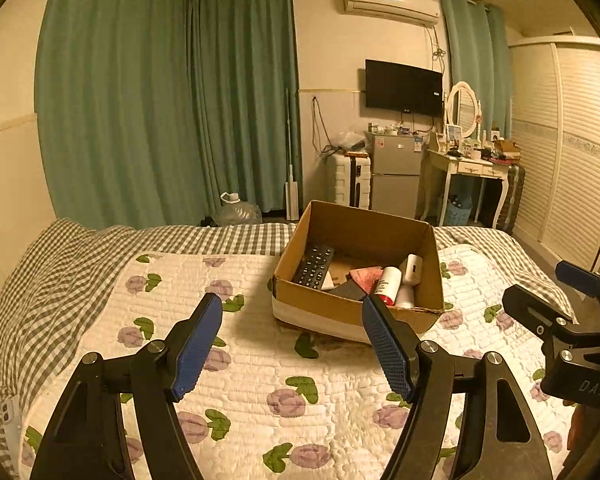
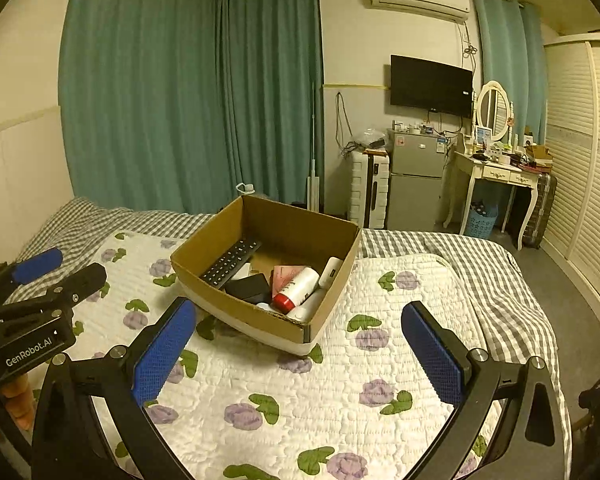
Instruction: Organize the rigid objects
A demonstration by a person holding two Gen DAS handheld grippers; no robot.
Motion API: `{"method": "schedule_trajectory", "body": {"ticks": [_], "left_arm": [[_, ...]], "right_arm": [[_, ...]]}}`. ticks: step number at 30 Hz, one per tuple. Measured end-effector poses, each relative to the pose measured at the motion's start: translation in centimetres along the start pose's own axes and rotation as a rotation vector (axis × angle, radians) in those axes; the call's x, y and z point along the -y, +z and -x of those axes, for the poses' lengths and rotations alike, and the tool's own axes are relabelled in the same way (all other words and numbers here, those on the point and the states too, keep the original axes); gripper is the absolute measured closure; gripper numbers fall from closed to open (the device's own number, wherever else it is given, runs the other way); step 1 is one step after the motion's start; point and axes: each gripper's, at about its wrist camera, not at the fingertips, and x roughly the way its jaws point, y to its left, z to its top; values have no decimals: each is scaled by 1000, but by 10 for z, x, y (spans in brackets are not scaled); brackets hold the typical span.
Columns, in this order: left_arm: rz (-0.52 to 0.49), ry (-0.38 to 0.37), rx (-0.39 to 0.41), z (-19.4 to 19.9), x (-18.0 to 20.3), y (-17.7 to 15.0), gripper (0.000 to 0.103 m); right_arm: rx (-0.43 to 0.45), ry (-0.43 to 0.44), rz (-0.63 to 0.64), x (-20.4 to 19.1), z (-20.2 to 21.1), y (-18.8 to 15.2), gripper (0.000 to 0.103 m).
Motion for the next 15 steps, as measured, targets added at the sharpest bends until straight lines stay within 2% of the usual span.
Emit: {"method": "schedule_trajectory", "body": {"ticks": [15], "left_arm": [[-6, -22, -13, 2, 3, 0, 28]], "right_arm": [[16, 0, -15, 5, 5, 2, 0]]}}
